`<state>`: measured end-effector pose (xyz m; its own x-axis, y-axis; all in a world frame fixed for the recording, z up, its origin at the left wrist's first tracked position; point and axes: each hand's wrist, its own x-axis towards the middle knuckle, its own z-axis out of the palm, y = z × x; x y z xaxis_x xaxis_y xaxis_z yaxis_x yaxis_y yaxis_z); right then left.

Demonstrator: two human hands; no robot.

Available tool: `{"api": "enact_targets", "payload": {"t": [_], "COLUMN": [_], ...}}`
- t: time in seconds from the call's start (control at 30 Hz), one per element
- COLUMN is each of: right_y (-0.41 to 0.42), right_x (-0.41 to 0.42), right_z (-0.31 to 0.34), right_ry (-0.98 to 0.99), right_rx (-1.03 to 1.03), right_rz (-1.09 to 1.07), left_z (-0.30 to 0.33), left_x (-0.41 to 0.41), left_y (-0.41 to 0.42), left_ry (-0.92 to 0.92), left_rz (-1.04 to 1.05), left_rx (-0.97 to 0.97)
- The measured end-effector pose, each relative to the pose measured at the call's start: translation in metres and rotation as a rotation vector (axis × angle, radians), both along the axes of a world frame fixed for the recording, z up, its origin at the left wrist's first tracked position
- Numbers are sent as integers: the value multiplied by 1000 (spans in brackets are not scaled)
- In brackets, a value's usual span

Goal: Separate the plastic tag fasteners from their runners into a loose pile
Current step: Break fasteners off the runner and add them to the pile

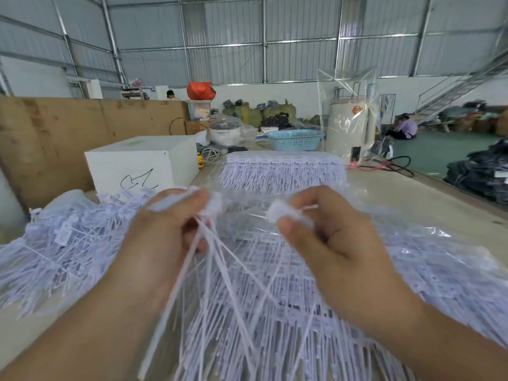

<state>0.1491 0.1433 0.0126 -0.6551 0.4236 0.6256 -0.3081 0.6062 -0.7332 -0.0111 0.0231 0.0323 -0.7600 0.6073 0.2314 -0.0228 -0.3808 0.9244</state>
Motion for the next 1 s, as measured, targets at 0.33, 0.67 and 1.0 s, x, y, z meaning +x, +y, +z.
{"api": "enact_targets", "payload": {"t": [0.33, 0.67, 1.0], "right_y": [5, 17, 23], "right_x": [-2, 8, 12], "right_z": [-7, 4, 18], "right_ry": [-237, -426, -17], "right_rx": [125, 54, -173], "right_rz": [95, 120, -145], "left_z": [-18, -14, -12], "left_x": [34, 26, 8], "left_y": [10, 12, 9], "left_ry": [195, 205, -97], "left_rz": [-207, -90, 25], "left_rx": [-62, -28, -19]}}
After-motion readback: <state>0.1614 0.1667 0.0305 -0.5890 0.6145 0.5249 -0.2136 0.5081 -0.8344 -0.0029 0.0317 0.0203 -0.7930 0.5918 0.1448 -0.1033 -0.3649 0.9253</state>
